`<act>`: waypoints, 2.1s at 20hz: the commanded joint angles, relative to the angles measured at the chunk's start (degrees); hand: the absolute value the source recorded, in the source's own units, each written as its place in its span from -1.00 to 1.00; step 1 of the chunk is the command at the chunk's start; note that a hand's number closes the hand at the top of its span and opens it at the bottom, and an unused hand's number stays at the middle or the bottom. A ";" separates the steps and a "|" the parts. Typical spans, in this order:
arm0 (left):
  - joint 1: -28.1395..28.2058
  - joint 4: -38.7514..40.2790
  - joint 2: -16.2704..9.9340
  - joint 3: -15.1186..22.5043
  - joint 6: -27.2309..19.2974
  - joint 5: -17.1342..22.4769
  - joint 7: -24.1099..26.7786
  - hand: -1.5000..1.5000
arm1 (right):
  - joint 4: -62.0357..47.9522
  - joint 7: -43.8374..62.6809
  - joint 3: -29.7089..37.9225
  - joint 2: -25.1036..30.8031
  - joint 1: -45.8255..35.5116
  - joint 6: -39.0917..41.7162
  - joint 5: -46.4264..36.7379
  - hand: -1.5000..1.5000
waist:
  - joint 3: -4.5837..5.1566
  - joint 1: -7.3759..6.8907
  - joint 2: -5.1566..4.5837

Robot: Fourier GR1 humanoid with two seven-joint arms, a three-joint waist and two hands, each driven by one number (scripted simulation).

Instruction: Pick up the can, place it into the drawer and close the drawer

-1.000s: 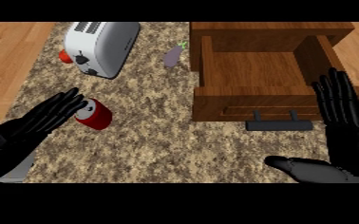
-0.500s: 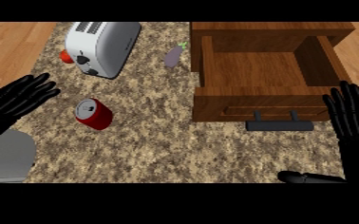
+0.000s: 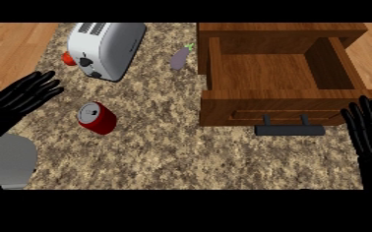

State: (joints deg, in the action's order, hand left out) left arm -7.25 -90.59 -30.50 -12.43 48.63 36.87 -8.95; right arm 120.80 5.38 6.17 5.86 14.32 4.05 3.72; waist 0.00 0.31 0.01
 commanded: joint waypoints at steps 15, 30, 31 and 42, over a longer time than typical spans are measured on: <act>-5.77 14.40 8.62 -0.66 3.65 -21.82 12.89 -1.00 | -2.89 0.76 6.22 0.83 -3.44 3.91 2.34 -1.00 | 0.01 -0.13 -0.04; -10.53 39.87 4.39 0.36 0.93 -42.31 41.40 -1.00 | -0.74 -3.65 6.13 -1.87 2.16 6.83 1.98 -1.00 | 0.08 0.64 -0.16; -14.51 40.83 4.62 1.00 0.23 -42.01 38.69 -1.00 | -6.30 -5.74 4.03 -2.83 -0.63 5.58 -2.24 -1.00 | 0.05 0.36 -0.17; -15.94 52.82 3.75 5.77 -3.90 -46.66 50.62 -1.00 | -4.24 -1.78 4.52 -2.65 -4.17 4.02 -2.15 -1.00 | 0.10 0.44 -0.27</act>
State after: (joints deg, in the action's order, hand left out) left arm -22.16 -41.66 -26.58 -7.93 39.07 -8.75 33.91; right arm 116.40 0.80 10.17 2.59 13.08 9.00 1.47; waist 0.09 0.88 -0.24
